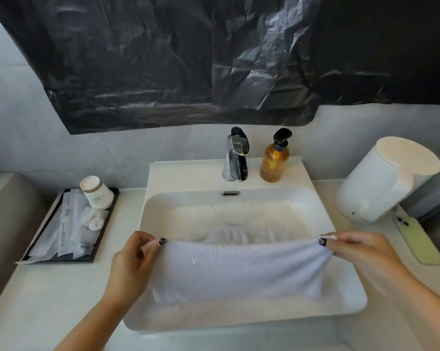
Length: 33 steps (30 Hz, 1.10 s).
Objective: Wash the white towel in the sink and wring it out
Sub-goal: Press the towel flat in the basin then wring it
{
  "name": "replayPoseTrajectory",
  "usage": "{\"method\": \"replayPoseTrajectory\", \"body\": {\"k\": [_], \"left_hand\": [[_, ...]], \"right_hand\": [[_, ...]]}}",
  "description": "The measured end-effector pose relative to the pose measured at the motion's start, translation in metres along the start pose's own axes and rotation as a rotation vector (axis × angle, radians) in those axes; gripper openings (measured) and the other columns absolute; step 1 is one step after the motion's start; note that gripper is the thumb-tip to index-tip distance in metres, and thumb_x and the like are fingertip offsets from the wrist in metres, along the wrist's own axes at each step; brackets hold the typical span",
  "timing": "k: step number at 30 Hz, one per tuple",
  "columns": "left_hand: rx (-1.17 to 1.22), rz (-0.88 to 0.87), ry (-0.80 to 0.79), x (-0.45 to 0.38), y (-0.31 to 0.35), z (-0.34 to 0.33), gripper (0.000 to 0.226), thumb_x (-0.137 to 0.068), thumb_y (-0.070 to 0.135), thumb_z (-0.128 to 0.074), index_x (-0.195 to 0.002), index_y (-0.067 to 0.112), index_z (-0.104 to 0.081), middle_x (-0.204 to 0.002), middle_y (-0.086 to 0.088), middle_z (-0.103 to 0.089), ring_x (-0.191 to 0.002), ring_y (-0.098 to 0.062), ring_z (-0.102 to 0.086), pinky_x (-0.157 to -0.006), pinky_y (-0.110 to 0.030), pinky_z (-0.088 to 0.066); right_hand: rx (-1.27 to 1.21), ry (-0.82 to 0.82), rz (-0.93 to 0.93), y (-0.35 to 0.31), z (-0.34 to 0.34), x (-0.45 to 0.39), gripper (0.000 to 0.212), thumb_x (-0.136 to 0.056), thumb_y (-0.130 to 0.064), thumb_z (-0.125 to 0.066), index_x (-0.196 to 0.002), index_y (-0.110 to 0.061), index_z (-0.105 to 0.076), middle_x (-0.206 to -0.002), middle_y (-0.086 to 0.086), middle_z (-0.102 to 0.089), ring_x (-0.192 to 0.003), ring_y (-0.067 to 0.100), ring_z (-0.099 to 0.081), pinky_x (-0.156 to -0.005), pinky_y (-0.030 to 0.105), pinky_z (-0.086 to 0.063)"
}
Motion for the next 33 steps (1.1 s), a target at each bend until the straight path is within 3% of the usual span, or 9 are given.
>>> {"method": "replayPoseTrajectory", "body": {"k": [6,9,12,18,20,22,24,29,33], "left_hand": [[0.026,0.259,-0.001,-0.045,-0.014,-0.041,0.015,-0.092,0.028,-0.068,-0.085,0.019,-0.060,-0.065,-0.004,-0.061,-0.062,-0.022,-0.055,-0.054,-0.026,-0.039],[-0.139,0.317,-0.056,-0.053,-0.022,-0.060,0.023,-0.091,0.023,-0.069,-0.107,0.014,-0.055,-0.097,-0.006,-0.065,-0.094,-0.032,-0.064,-0.074,-0.035,-0.048],[-0.400,-0.027,-0.128,-0.035,-0.028,-0.071,0.047,-0.081,0.013,-0.075,-0.123,0.005,-0.056,-0.128,-0.014,-0.053,-0.111,-0.034,-0.058,-0.091,-0.040,-0.050],[-0.857,-0.510,-0.606,0.015,-0.049,-0.083,0.086,-0.058,0.051,-0.060,-0.136,0.016,-0.052,-0.139,-0.011,-0.057,-0.127,-0.032,-0.057,-0.101,-0.047,-0.046],[-0.919,-0.512,-0.642,0.015,-0.048,-0.087,0.094,-0.051,0.037,-0.074,-0.137,0.012,-0.048,-0.138,-0.014,-0.058,-0.126,-0.033,-0.057,-0.097,-0.048,-0.051],[-0.977,-0.535,-0.633,0.013,-0.046,-0.092,0.100,-0.045,0.020,-0.084,-0.136,0.007,-0.045,-0.133,-0.018,-0.061,-0.120,-0.037,-0.061,-0.090,-0.049,-0.055],[-1.024,-0.560,-0.611,0.013,-0.044,-0.096,0.102,-0.035,0.005,-0.088,-0.128,0.003,-0.047,-0.122,-0.021,-0.067,-0.107,-0.037,-0.068,-0.078,-0.048,-0.060],[-0.864,-0.510,-0.521,0.006,-0.024,-0.083,0.037,-0.049,0.003,-0.079,-0.079,0.018,-0.064,-0.063,0.004,-0.063,-0.044,-0.020,-0.060,-0.031,-0.028,-0.045],[-0.673,-0.289,-0.544,-0.014,-0.003,-0.066,0.026,-0.075,0.018,-0.044,-0.092,0.019,-0.062,-0.078,-0.006,-0.068,-0.070,-0.034,-0.065,-0.057,-0.031,-0.044]], "right_hand": [[0.106,0.182,-0.052,0.014,-0.036,-0.059,0.010,-0.074,-0.008,-0.083,-0.068,-0.006,-0.075,-0.077,0.011,-0.071,-0.078,0.025,-0.065,-0.079,0.035,-0.054],[0.586,0.166,-0.006,0.022,-0.056,-0.084,0.010,-0.082,-0.023,-0.075,-0.074,-0.021,-0.069,-0.077,0.005,-0.062,-0.085,0.026,-0.056,-0.070,0.029,-0.043],[0.919,0.026,-0.007,0.040,-0.071,-0.078,0.059,-0.085,-0.031,-0.071,-0.135,-0.008,-0.050,-0.138,0.011,-0.048,-0.129,0.028,-0.046,-0.101,0.033,-0.039],[1.410,-0.692,0.355,0.087,-0.076,-0.035,0.079,-0.089,-0.023,-0.051,-0.156,-0.028,-0.009,-0.159,-0.011,0.010,-0.147,0.013,0.017,-0.122,0.037,0.001],[1.470,-0.634,0.506,0.097,-0.074,-0.035,0.085,-0.080,-0.006,-0.061,-0.154,-0.024,-0.022,-0.162,-0.002,-0.008,-0.148,0.017,-0.002,-0.120,0.044,-0.022],[1.481,-0.512,0.643,0.108,-0.074,-0.041,0.087,-0.057,0.006,-0.080,-0.136,-0.017,-0.055,-0.143,0.008,-0.052,-0.132,0.026,-0.048,-0.094,0.045,-0.053],[1.483,-0.412,0.702,0.112,-0.075,-0.043,0.080,-0.042,0.012,-0.084,-0.117,-0.014,-0.071,-0.122,0.009,-0.068,-0.109,0.028,-0.067,-0.075,0.039,-0.061],[1.418,-0.459,0.441,0.069,-0.084,-0.033,0.025,-0.080,0.001,-0.052,-0.090,-0.018,-0.064,-0.092,0.002,-0.067,-0.082,0.025,-0.062,-0.066,0.030,-0.052],[1.022,-0.501,0.084,0.036,-0.073,-0.048,0.021,-0.083,-0.006,-0.049,-0.079,-0.022,-0.062,-0.089,-0.004,-0.063,-0.084,0.017,-0.059,-0.068,0.023,-0.046]]}}
Point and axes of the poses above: each hand's wrist, its own x-axis away from the middle knuckle, its own z-axis out of the back of the hand, y = z × x, the point moved 1 cm from there along -x, towards the middle knuckle
